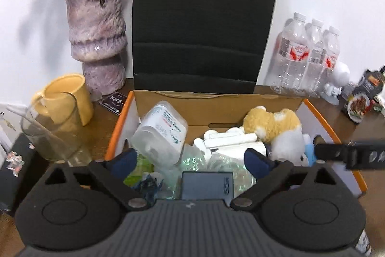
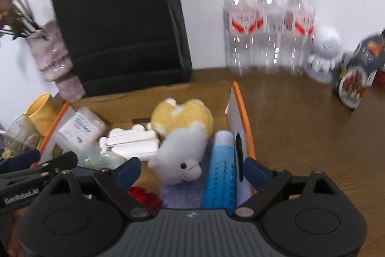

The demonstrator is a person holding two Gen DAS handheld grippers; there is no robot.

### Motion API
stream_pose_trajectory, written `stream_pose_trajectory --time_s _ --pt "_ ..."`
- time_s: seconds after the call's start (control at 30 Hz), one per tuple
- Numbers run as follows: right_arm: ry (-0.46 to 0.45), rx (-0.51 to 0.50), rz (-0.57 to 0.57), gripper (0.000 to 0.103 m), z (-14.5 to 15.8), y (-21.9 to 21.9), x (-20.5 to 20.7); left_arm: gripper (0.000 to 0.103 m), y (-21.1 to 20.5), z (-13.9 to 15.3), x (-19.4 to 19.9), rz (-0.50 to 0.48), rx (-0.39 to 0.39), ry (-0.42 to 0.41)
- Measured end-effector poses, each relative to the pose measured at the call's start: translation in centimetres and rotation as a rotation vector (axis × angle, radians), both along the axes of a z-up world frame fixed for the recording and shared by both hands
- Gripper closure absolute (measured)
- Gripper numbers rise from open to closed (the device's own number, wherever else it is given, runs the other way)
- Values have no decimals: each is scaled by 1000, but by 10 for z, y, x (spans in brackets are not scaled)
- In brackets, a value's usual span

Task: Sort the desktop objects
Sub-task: 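Lower the charger and tube into the box and release them, then withdraw both tools from the box back over the table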

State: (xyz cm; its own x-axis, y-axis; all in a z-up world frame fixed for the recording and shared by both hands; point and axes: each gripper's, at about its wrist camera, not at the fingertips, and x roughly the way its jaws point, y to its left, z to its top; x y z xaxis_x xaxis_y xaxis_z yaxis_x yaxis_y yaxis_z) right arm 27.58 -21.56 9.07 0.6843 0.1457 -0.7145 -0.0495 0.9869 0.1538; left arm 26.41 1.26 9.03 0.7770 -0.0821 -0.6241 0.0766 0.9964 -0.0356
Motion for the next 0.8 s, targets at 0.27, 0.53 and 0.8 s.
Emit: stream_pose_trajectory --time_s 0.27,0.53,0.8 --pt "84 -35 66 10 11 17 -28 0 2 7 -31 9 63 66" --pt "93 -165 109 9 24 46 -76 0 1 18 -61 2 63 130" --pt "123 -158 69 9 28 38 -99 0 -5 25 -88 -11 69 157"
